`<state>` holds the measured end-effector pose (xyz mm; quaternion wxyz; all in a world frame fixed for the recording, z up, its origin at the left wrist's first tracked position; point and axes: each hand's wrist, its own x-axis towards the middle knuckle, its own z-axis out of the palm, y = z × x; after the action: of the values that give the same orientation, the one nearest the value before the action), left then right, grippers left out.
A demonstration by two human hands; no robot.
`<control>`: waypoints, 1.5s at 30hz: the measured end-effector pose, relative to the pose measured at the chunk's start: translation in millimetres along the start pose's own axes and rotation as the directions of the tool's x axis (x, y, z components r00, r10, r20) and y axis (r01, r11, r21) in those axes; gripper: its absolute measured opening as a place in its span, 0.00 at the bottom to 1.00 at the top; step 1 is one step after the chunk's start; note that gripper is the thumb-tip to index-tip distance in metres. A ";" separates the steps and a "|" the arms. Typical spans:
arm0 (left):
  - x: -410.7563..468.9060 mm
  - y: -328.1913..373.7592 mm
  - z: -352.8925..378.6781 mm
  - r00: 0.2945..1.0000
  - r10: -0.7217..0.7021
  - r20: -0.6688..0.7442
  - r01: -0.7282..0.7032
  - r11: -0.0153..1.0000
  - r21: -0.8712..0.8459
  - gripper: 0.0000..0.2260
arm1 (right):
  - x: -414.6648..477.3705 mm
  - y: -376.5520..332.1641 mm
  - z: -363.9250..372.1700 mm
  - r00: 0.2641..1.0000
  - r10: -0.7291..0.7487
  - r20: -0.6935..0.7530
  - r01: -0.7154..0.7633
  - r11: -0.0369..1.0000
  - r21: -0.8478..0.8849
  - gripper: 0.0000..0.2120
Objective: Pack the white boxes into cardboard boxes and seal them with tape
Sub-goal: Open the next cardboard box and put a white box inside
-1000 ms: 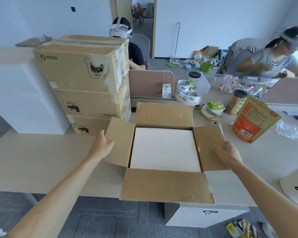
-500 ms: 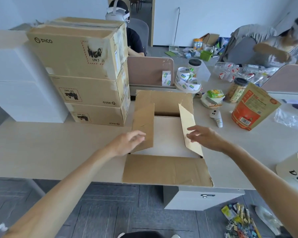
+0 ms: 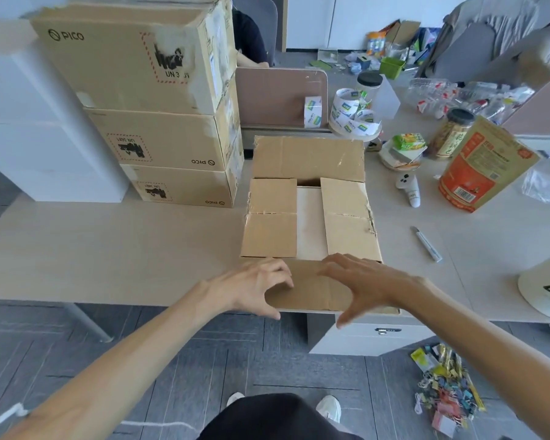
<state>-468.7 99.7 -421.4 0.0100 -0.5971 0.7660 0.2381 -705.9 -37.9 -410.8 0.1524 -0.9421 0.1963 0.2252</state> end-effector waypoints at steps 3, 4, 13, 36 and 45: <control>-0.6 -2.3 -10.8 0.998 -0.013 -0.058 0.009 0.998 -0.063 0.22 | -2.2 5.1 -8.0 0.999 -0.002 -0.048 0.003 1.000 0.020 0.39; -0.9 -2.7 -15.4 0.997 -0.013 -0.070 0.007 0.996 -0.085 0.20 | -3.9 6.3 -13.0 0.998 0.004 -0.063 -0.002 1.000 0.031 0.36; 0.2 -13.5 -58.3 0.905 -0.014 -0.425 -0.017 0.997 -0.069 0.06 | -10.5 26.0 -54.2 0.927 0.106 -0.359 -0.039 0.981 0.188 0.17; 139.1 -122.8 -69.0 0.622 -0.770 -0.140 0.268 0.378 -0.886 0.32 | 113.1 138.5 -56.0 0.645 0.739 -0.193 -0.047 0.291 0.955 0.27; 152.9 -158.6 -90.7 0.632 -0.767 -0.108 0.117 0.232 -0.966 0.26 | 122.1 175.1 -67.1 0.661 0.750 0.009 0.149 -0.143 0.978 0.27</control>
<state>-342.3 -101.2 -442.8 -0.4729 -0.7436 0.2476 0.4026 -657.8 -253.4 -447.6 0.6340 -0.4514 0.5674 -0.2690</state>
